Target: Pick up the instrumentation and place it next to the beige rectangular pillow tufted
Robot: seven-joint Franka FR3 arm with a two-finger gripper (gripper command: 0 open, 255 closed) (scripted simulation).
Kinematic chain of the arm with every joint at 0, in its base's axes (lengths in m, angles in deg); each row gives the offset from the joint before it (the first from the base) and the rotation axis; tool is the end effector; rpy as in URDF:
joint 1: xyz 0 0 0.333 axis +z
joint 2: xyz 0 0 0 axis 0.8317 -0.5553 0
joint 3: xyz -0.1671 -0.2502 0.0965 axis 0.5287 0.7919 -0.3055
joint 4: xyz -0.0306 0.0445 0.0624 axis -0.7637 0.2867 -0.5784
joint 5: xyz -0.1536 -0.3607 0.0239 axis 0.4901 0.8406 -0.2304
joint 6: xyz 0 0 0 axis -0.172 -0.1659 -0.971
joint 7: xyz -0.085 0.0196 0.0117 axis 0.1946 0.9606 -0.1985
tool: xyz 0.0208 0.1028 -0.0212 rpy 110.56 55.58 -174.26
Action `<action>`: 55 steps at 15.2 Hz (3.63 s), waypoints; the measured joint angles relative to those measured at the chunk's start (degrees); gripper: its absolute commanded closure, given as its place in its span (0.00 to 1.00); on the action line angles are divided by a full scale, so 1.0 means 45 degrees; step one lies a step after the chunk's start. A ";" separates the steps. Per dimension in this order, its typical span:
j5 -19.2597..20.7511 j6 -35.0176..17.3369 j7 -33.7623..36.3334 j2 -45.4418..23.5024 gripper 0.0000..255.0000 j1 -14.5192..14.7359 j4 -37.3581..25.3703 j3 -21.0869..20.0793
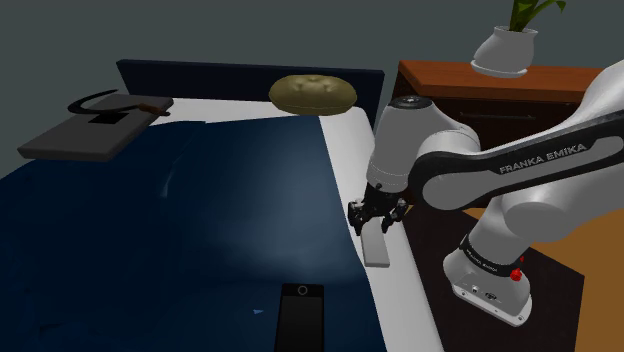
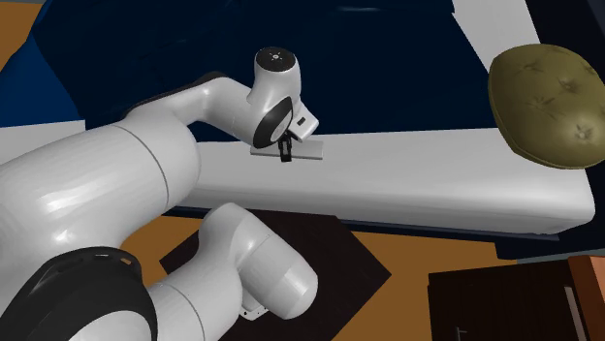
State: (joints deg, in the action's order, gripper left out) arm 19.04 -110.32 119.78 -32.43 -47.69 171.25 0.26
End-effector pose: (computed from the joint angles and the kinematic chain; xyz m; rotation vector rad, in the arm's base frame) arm 0.2389 0.2112 0.3308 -2.9690 0.9629 0.0044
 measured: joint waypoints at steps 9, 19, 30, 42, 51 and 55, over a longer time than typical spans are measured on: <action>-0.0006 -0.0010 0.0005 -0.0004 1.00 0.0000 -0.0002 -0.0002; 0.0656 0.2078 0.0098 0.1237 1.00 -0.0042 -0.0858 0.0809; 0.1427 0.4325 0.0223 0.2092 1.00 -0.0222 -0.2266 0.1676; 0.2107 0.6448 0.0381 0.2411 1.00 -0.0432 -0.4076 0.2427; 0.2543 0.7868 0.0477 0.2288 1.00 -0.0613 -0.5615 0.2890; 0.2995 0.7885 -0.0081 0.2002 1.00 -0.0917 -0.5804 0.3415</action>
State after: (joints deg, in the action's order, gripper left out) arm 32.52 -74.84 119.42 -23.42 -51.82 145.13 15.63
